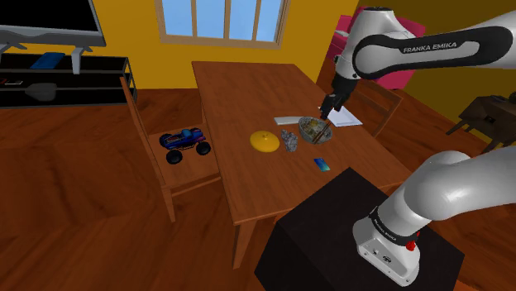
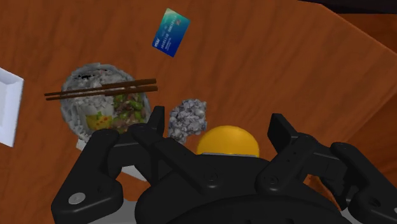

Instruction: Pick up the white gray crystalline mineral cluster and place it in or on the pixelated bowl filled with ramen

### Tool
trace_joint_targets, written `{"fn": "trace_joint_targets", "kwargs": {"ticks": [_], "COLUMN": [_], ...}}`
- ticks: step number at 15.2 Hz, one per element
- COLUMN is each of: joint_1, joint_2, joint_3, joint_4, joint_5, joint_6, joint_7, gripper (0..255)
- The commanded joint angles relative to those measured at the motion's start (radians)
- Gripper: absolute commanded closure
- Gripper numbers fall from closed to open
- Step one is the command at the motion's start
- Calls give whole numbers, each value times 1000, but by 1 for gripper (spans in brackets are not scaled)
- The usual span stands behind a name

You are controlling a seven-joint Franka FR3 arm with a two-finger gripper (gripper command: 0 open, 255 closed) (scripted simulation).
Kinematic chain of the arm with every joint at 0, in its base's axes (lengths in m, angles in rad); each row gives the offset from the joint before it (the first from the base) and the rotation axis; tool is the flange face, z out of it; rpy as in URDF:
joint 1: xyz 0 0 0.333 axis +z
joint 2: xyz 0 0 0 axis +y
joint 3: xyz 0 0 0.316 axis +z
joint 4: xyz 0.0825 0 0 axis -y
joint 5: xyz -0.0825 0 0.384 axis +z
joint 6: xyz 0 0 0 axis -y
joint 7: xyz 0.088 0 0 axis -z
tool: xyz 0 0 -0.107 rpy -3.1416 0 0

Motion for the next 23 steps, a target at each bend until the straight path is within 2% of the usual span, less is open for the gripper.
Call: {"fn": "trace_joint_targets", "kwargs": {"ticks": [1, 9, 15, 19, 23], "joint_1": [-4, -14, -14, -28, -39], "joint_2": [57, 351, 611, 770, 833], "joint_3": [-9, -47, -64, -50, -37], "joint_4": [-22, -30, 38, 108, 123], "joint_5": [-1, 16, 85, 162, 181], "joint_6": [96, 450, 679, 789, 837], "joint_7": [10, 31, 8, -32, -46], "gripper": [0, 0, 0, 0, 0]}}
